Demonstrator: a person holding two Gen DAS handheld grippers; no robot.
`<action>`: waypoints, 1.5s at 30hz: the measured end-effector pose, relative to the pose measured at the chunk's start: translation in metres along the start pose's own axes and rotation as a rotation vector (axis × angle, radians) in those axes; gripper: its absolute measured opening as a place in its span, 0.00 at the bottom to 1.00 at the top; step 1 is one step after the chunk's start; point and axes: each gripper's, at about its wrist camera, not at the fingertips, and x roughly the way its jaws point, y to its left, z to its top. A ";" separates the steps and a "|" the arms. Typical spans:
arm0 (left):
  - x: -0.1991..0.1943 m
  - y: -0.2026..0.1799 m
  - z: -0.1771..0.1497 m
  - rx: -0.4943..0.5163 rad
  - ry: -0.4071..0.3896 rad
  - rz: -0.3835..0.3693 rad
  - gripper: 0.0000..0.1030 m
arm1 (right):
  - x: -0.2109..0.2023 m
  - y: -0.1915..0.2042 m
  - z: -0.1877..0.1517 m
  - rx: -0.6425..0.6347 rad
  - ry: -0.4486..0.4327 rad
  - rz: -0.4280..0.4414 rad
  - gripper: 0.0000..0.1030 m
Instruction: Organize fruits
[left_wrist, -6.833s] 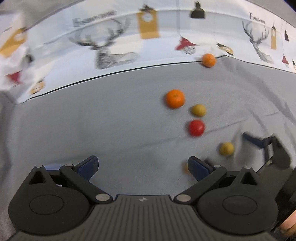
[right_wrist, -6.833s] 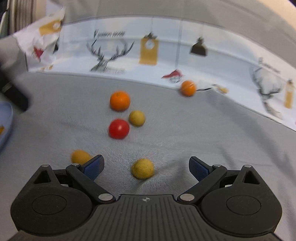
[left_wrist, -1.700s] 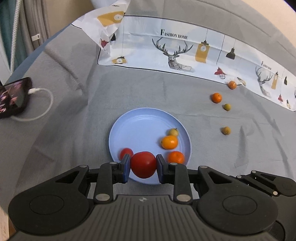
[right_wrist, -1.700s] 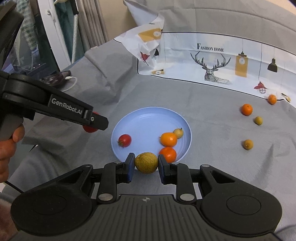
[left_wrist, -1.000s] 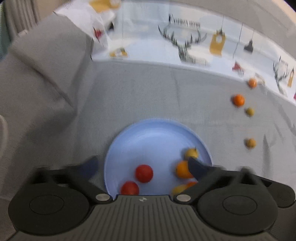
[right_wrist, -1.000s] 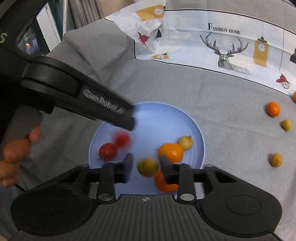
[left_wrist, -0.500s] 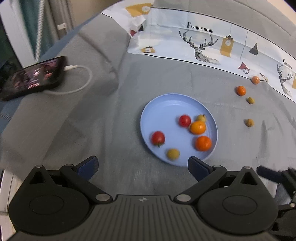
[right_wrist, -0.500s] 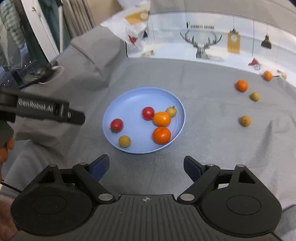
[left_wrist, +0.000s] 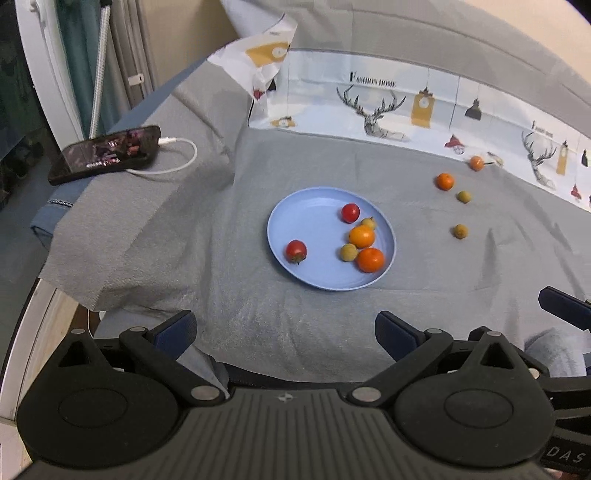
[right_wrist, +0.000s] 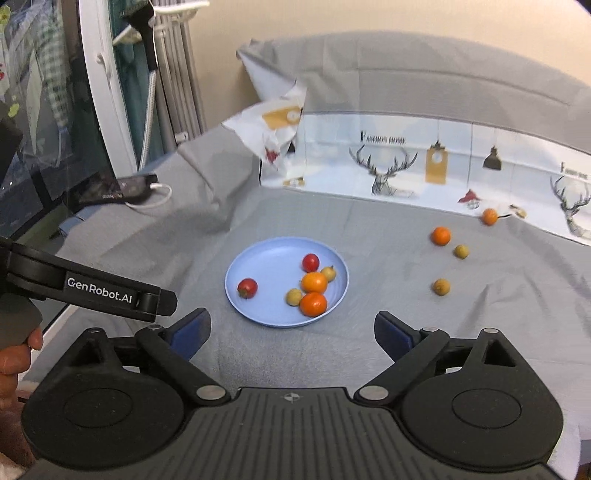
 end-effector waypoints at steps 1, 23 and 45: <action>-0.005 -0.001 -0.001 0.001 -0.010 -0.001 1.00 | -0.004 0.000 0.000 0.001 -0.010 -0.001 0.93; -0.039 -0.009 -0.011 0.017 -0.091 -0.004 1.00 | -0.045 0.011 -0.009 -0.034 -0.111 -0.011 0.95; -0.018 -0.009 -0.008 0.026 -0.038 0.002 1.00 | -0.026 0.004 -0.010 -0.006 -0.049 -0.004 0.95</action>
